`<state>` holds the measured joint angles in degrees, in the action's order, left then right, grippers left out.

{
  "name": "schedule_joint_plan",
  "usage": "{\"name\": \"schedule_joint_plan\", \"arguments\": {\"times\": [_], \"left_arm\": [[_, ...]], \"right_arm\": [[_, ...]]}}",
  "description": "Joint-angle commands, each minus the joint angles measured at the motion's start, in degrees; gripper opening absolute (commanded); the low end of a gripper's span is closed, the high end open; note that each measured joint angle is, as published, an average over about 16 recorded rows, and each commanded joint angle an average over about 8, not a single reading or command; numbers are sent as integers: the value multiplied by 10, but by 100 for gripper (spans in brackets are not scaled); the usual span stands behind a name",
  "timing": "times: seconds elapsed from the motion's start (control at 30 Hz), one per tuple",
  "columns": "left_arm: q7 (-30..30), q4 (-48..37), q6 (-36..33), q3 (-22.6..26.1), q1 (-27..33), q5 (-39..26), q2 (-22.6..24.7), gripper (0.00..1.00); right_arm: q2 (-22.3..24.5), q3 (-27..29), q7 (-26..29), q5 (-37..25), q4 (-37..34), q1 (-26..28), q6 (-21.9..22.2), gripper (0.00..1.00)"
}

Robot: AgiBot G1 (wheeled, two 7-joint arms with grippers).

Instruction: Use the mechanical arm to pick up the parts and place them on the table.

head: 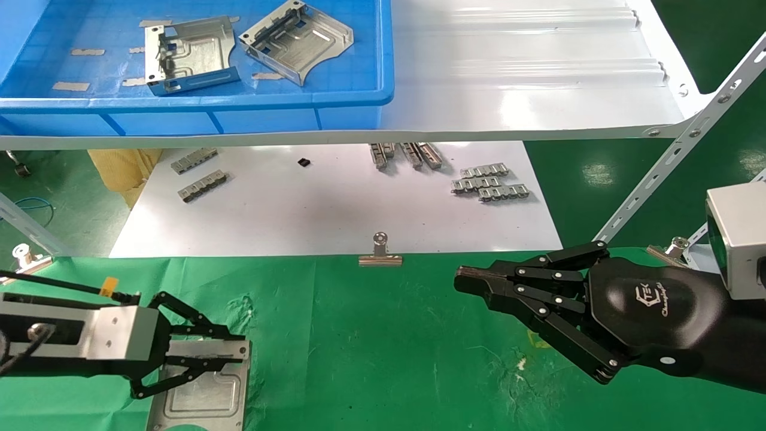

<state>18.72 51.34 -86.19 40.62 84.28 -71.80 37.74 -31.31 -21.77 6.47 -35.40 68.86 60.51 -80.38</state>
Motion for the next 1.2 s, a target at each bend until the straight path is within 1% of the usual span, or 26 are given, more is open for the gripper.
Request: {"name": "schedule_joint_plan", "arguments": {"times": [0.03,0.13,0.17,0.27,0.4,0.43,0.53,0.7,0.8,0.9,1.03,1.07,1.1,1.2], "left_arm": [[12,-17,-3,4,1,-6,8,0],[29,-41,-1,7,5,-14,18,0],[35,-49,0,8,6,-17,21,7],[49,-71,0,10,10,-21,30,38],[64,-97,-2,12,15,-24,39,87],[68,-103,-3,12,16,-24,41,94],[80,-119,-5,12,20,-25,45,100],[102,-141,-5,11,27,-25,53,100],[105,-150,-7,7,33,-20,54,100],[90,-154,-17,1,39,-4,52,100],[41,-140,-35,-9,42,35,42,100],[24,-132,-40,-10,40,49,39,100],[5,-123,-44,-11,37,66,36,100],[-47,-90,-50,-9,26,112,23,100]], "right_arm": [[0,0,0,0,0,0,0,0],[0,0,0,0,0,0,0,0],[0,0,0,0,0,0,0,0],[0,0,0,0,0,0,0,0],[0,0,0,0,0,0,0,0],[0,0,0,0,0,0,0,0],[0,0,0,0,0,0,0,0],[0,0,0,0,0,0,0,0],[0,0,0,0,0,0,0,0],[0,0,0,0,0,0,0,0],[0,0,0,0,0,0,0,0],[0,0,0,0,0,0,0,3],[0,0,0,0,0,0,0,14],[0,0,0,0,0,0,0,51]]}}
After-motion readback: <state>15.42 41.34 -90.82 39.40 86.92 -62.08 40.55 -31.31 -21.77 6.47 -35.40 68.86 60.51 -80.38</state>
